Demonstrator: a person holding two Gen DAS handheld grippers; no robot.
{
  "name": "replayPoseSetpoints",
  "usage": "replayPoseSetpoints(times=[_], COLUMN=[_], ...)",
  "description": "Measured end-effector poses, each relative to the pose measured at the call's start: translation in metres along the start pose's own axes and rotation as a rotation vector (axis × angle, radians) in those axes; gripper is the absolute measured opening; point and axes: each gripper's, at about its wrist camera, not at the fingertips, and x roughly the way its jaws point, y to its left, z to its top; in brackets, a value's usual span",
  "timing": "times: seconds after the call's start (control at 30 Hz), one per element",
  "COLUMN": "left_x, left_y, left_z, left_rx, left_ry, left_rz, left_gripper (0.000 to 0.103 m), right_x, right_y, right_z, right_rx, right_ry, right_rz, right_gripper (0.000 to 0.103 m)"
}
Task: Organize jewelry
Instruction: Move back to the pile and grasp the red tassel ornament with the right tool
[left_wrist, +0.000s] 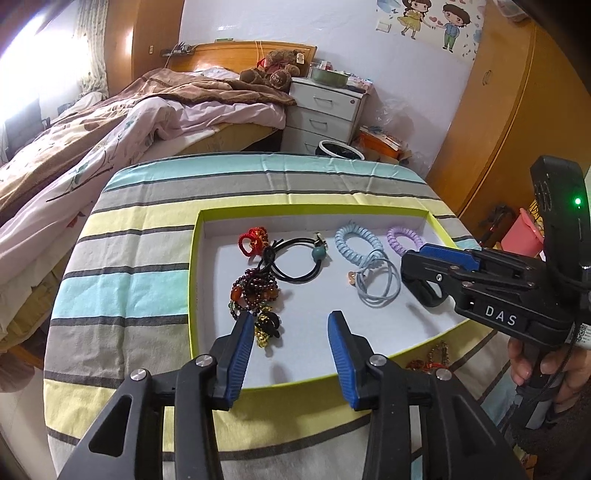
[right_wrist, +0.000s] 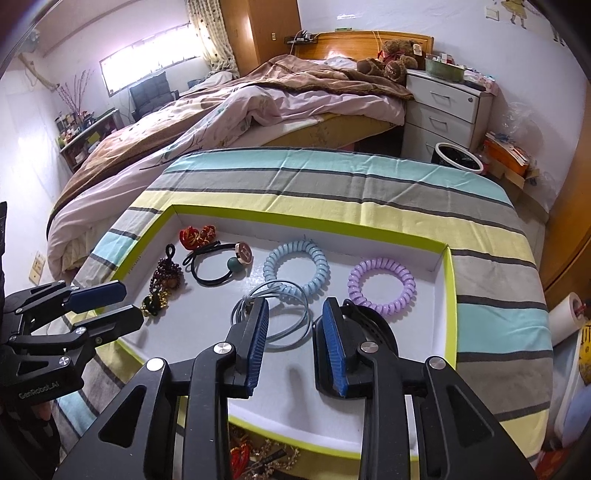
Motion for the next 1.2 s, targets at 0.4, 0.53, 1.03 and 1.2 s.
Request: replayPoseSetpoints(times=[0.4, 0.53, 1.03, 1.2], left_x=[-0.033, -0.045, -0.065, -0.066], left_y=[-0.010, -0.011, -0.007, -0.006], left_z=[-0.021, -0.032, -0.068, -0.075], left_rx=[-0.003, -0.020, -0.052, -0.052], left_ry=[-0.038, -0.051, -0.052, -0.043], left_rz=[0.031, 0.022, 0.024, 0.014], left_gripper=[0.041, 0.041, 0.042, 0.042], right_x=[-0.039, -0.051, -0.040, -0.032], right_y=[0.003, 0.002, 0.026, 0.035], right_z=[-0.023, -0.038, -0.079, -0.084], right_rx=[0.019, 0.041, 0.013, -0.012], right_ry=[-0.057, -0.072, -0.016, 0.016], right_rz=[-0.001, -0.001, 0.076, 0.054], right_gripper=[0.031, 0.031, 0.032, 0.032])
